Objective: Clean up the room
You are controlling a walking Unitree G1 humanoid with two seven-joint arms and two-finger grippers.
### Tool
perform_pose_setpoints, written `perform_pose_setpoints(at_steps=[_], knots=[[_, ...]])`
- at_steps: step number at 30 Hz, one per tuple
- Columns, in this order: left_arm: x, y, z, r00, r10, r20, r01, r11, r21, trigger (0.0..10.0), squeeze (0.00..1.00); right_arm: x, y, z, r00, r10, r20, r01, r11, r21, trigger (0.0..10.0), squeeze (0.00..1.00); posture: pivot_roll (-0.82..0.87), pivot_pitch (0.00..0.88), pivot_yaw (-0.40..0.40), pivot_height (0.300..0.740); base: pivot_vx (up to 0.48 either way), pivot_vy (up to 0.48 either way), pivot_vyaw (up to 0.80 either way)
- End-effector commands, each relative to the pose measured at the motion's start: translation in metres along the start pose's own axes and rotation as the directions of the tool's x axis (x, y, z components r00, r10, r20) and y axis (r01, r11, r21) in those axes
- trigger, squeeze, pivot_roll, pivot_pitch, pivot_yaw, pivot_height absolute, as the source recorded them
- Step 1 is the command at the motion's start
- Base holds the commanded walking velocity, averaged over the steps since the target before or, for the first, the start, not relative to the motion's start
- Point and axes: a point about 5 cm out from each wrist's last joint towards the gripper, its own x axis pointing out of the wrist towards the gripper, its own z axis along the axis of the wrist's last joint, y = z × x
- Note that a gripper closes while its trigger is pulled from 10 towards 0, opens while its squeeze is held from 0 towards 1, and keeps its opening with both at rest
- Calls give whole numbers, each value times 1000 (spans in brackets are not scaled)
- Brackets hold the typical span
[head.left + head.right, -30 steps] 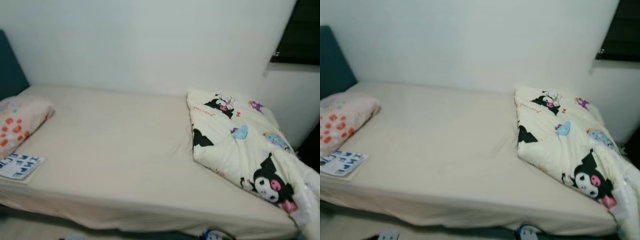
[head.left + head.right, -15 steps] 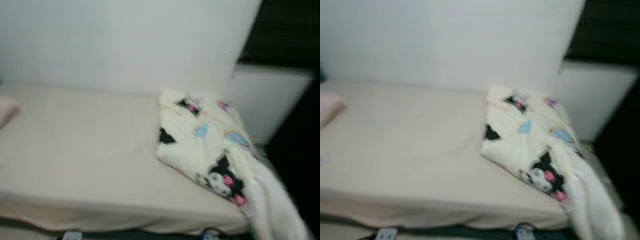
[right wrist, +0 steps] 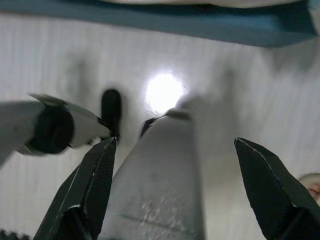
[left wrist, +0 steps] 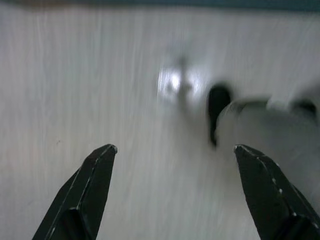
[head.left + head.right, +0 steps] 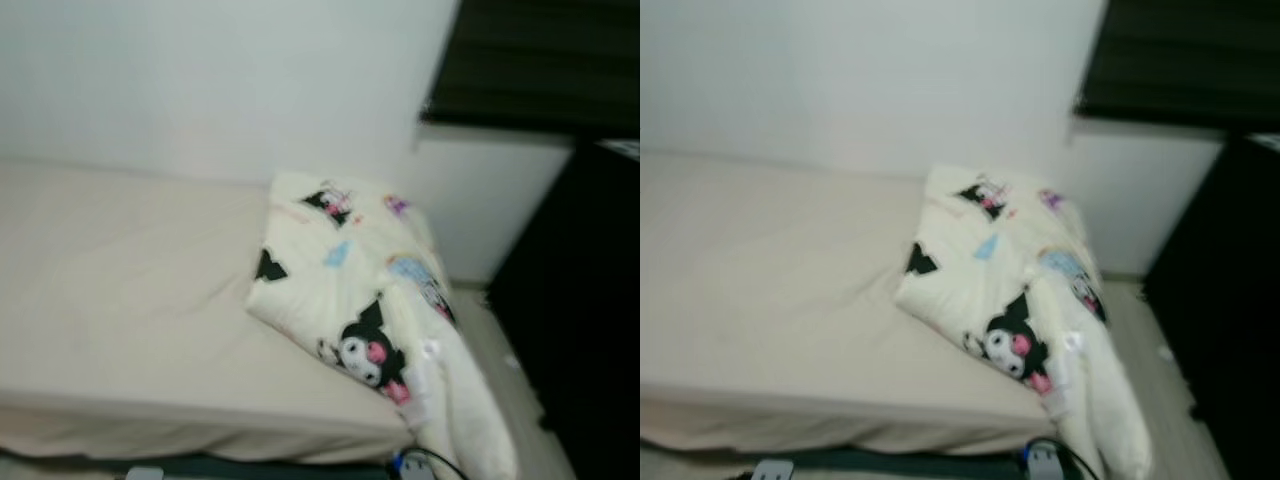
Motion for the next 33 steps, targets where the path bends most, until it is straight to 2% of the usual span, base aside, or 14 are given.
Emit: perform_pose_setpoints(at_steps=[1, 11, 14, 17, 22, 33], knots=[[-1, 0, -9, 1000, 2, -27, -2, 1000, 0, 10000, 0, -1, -4, 0, 1000, -14, -2, 14, 1000, -3, 10000, 0, 89, 0, -55, 740, 0, 0, 0], [-1, -2, -7, 1000, -14, -20, 14, 1000, 12, 10000, 0, -2, -6, -5, 1000, -23, -17, 23, 1000, 1, 10000, 0, 83, 0, -52, 740, 0, 0, 0], [-1, -3, -6, 1000, -18, -19, 19, 1000, 23, 10000, 0, -2, -5, -4, 1000, -5, -7, 5, 1000, -5, 10000, 0, 80, 0, -52, 740, 0, -448, 0], [-1, -3, -5, 1000, -22, -18, 23, 999, 30, 10000, 0, -2, -5, -2, 1000, -1, -5, 1, 999, -54, 10000, 0, 80, 0, -52, 740, 0, -480, 781], [-1, -2, -4, 1000, -12, -13, 12, 1000, 21, 10000, 0, -2, -5, -3, 1000, 8, -1, -8, 1000, -26, 10000, 0, 74, 0, -54, 740, 0, -384, 725], [0, -1, -2, 1000, -13, -3, 13, 1000, 9, 10000, 0, -3, -11, 0, 999, -48, 16, 48, 999, -7, 10000, 0, 76, 0, -57, 740, 0, 0, 0]])
